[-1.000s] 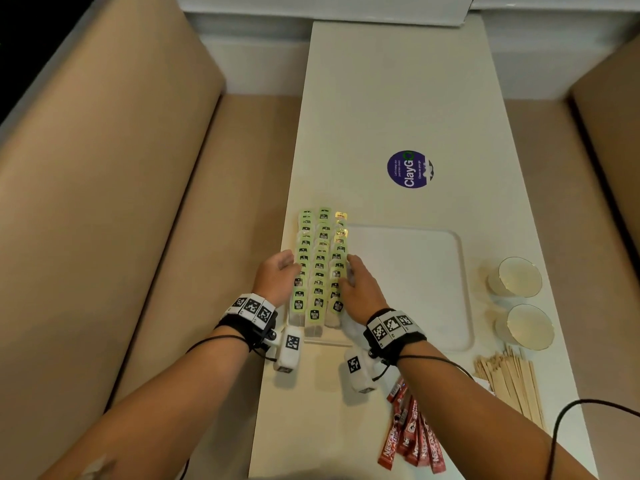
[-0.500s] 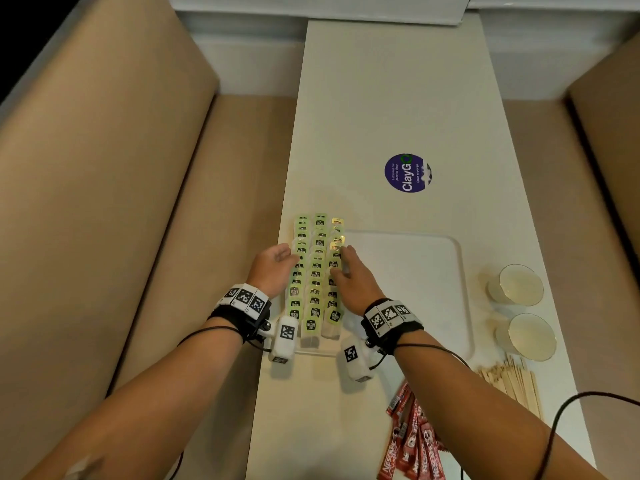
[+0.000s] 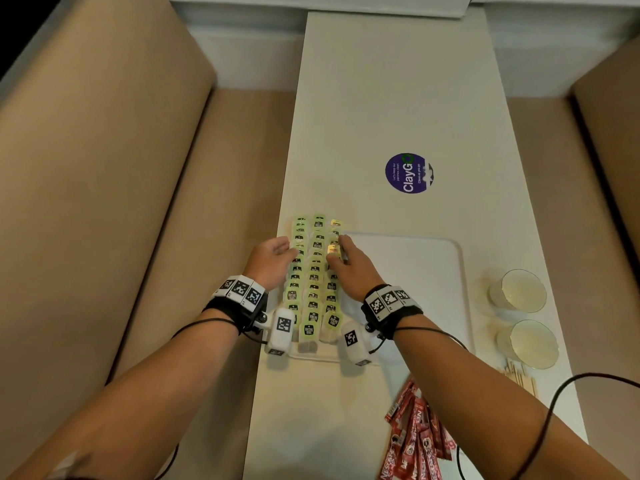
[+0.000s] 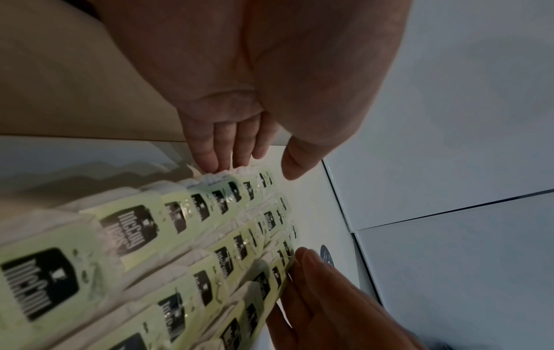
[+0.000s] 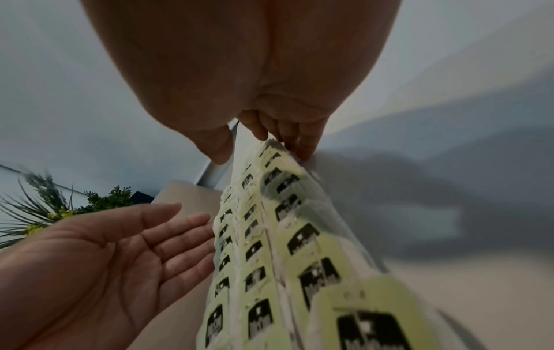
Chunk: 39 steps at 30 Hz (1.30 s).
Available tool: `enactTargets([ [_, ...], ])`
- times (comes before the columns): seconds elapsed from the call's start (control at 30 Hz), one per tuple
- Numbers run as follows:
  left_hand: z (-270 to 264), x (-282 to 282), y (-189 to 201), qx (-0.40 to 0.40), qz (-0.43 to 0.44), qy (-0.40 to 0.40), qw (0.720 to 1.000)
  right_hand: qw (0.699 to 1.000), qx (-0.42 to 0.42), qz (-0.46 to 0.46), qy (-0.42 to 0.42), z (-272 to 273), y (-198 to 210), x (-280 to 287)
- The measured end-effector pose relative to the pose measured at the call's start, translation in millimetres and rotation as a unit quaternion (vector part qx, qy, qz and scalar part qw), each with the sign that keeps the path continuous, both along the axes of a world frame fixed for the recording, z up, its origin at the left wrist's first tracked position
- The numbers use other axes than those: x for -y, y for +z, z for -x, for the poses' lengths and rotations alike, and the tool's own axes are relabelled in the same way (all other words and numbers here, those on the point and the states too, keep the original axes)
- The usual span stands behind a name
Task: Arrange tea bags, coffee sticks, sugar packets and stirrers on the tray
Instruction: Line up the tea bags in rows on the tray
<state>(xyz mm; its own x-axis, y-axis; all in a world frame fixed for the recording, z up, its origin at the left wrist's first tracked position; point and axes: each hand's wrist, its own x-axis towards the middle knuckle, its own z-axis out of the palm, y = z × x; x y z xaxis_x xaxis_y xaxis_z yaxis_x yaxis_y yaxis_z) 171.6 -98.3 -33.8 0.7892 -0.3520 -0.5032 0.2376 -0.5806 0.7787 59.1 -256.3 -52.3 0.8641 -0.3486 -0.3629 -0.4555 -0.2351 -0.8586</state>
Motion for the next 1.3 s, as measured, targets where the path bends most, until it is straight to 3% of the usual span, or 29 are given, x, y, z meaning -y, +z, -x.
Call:
enactTargets([
  [0.5, -4.2, 2.9, 1.7, -0.015, 0.012, -0.002, 1.0, 1.0, -0.016, -0.011, -0.002, -4.1, 24.7, 3.4],
  [1.0, -5.3, 2.1, 1.4, -0.025, 0.023, 0.0, 0.999, 1.0, -0.022, -0.006, -0.013, -8.8, 17.4, -0.8],
  [1.3, 6.2, -4.9, -0.8, -0.032, 0.024, -0.007, 0.999, 0.999, -0.007, -0.03, -0.018, 15.7, 8.6, -12.3],
])
